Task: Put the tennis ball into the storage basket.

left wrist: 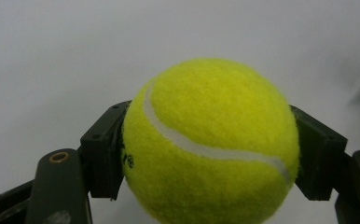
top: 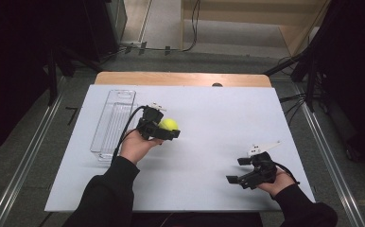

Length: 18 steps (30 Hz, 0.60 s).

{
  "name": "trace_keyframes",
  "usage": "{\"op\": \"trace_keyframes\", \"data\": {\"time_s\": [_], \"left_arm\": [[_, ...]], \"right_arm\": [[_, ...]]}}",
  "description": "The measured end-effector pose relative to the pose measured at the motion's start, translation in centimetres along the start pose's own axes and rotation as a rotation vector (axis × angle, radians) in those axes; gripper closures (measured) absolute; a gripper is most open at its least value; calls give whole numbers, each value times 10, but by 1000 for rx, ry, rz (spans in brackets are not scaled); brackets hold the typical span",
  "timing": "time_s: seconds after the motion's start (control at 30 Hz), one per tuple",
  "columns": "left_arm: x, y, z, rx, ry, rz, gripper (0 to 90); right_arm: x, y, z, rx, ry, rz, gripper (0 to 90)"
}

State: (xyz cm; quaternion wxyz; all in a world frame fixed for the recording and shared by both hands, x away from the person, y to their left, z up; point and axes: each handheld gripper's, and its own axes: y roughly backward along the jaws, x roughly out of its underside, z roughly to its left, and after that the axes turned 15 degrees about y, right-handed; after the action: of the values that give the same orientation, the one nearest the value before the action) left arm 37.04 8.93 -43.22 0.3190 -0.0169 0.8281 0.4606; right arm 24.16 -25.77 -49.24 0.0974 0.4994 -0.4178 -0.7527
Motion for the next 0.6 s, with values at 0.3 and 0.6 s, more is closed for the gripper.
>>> {"op": "trace_keyframes", "data": {"time_s": [0.3, 0.6], "left_arm": [[-5, 20, -8, 24, -20, 1, 265], [-8, 29, -12, 42, -31, 9, 265]], "right_arm": [[0, 0, 0, 0, -1, -1, 62], [0, 0, 0, 0, -1, 0, 62]]}}
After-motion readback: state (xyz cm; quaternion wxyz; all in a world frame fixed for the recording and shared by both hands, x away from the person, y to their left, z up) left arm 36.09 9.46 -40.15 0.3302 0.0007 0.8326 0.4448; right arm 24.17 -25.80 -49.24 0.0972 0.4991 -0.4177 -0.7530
